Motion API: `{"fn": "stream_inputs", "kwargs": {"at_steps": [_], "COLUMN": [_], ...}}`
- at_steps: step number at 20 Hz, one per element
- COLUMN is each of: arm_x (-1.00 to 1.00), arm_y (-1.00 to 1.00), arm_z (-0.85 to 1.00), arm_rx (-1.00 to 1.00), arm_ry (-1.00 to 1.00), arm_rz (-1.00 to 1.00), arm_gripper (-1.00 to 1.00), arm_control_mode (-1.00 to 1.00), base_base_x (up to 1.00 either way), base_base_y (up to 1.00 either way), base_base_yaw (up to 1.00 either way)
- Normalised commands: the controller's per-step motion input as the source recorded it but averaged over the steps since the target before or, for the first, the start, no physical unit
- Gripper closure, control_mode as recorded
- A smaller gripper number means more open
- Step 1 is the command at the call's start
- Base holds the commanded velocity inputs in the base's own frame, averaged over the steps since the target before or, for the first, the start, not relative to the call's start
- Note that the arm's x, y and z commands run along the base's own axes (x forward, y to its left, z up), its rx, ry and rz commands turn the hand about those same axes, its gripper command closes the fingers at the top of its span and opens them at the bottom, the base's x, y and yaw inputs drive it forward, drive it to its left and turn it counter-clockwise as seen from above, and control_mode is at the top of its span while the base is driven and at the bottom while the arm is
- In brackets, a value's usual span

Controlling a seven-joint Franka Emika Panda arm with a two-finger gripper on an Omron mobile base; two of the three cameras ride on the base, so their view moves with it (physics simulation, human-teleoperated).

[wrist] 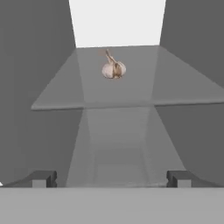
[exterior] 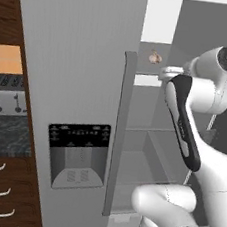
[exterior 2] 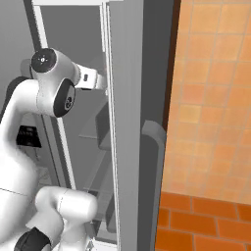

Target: Place one garlic and one chicken drumstick in each tupperware on the nearby counter, to pack two identical lunches.

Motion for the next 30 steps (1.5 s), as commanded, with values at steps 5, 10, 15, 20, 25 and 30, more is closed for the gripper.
{"fn": "stream_inputs", "kwargs": {"at_steps": [5, 10, 15, 20, 25, 30], "arm_x": [0.73, 0.95, 0.99, 0.85, 0.81, 0.74], "arm_y": [0.00, 0.00, -0.01, -0.14, -0.09, -0.01], "arm_z": [0.26, -0.17, -0.36, -0.24, -0.21, -0.21], "arm_rx": [0.13, 0.00, 0.00, 0.00, 0.00, 0.00], "arm_ry": [0.12, 0.04, 0.01, 0.00, 0.00, 0.00], "arm_rz": [-0.05, 0.00, 0.00, 0.00, 0.00, 0.00], "arm_gripper": [-1.00, -1.00, -1.00, -1.00, -1.00, -1.00], "arm_control_mode": [-1.00, -1.00, -1.00, -1.00, -1.00, -1.00], "base_base_x": [0.00, 0.00, 0.00, 0.00, 0.00, 0.00], "base_base_y": [0.00, 0.00, 0.00, 0.00, 0.00, 0.00], "base_base_yaw": [0.00, 0.00, 0.00, 0.00, 0.00, 0.00]}}
